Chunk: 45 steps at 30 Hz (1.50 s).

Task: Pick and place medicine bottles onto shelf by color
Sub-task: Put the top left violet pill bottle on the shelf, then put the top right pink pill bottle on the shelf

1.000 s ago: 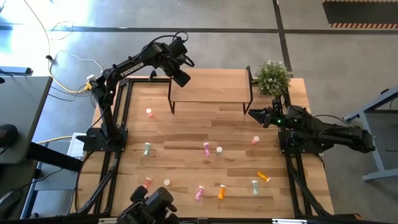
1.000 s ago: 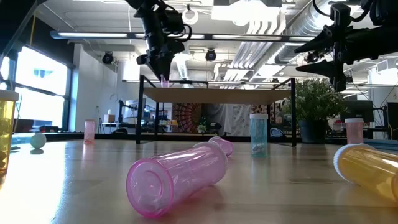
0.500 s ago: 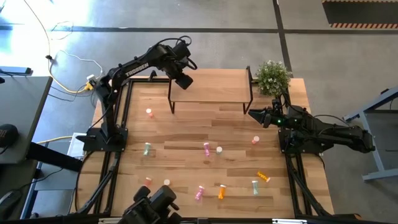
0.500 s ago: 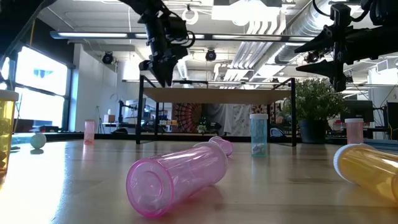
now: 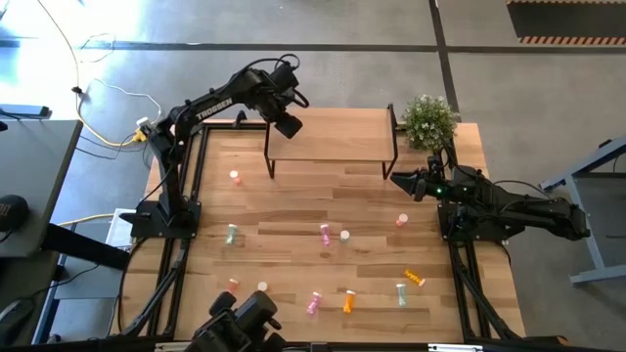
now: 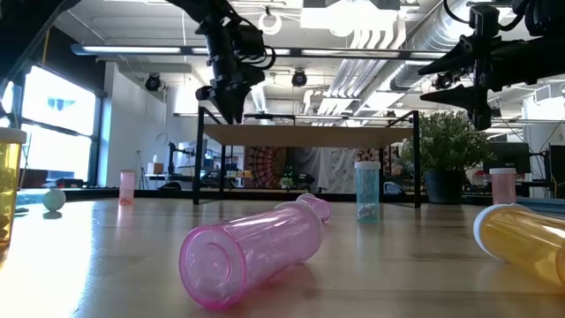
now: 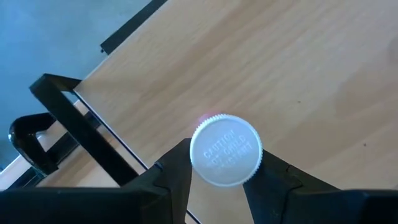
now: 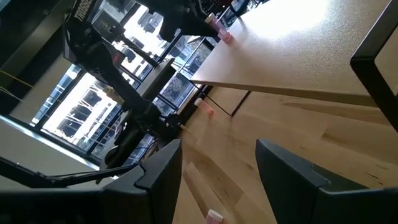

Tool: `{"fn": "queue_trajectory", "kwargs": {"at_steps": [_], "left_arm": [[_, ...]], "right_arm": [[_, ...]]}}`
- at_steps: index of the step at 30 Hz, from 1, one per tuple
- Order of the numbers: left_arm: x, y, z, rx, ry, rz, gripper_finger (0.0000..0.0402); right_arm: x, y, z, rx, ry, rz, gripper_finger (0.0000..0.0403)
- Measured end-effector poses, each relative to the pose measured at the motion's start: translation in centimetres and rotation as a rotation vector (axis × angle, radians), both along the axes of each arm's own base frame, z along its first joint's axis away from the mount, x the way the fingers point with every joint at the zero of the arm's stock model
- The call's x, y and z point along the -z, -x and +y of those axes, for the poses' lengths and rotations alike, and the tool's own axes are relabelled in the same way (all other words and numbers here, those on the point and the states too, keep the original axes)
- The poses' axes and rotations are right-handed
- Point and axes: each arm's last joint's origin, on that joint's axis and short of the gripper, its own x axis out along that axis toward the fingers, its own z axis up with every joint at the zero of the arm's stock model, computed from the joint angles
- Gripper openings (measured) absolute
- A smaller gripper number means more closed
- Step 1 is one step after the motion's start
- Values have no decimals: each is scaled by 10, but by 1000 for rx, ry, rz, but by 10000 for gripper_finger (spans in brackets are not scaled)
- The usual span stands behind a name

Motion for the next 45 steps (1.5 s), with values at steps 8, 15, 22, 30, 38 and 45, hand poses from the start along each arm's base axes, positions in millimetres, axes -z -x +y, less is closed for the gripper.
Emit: {"fn": "queue_trajectory", "kwargs": {"at_steps": [8, 15, 22, 30, 38, 45], "left_arm": [[0, 0, 0, 16, -7, -1, 180], [0, 0, 0, 17, -4, -4, 208], [-4, -1, 1, 14, -19, -10, 207], [-41, 1, 7, 0, -128, -87, 208], [-93, 13, 1, 71, -226, -156, 209], [-130, 18, -37, 269, -262, -290, 209]], "right_arm": [[0, 0, 0, -3, -1, 4, 195], [0, 0, 0, -3, -1, 4, 195], [0, 0, 0, -3, -1, 4, 195], [0, 0, 0, -3, -1, 4, 195], [-12, 0, 0, -5, 40, -56, 195], [-73, 2, 2, -38, 227, -79, 195]]}}
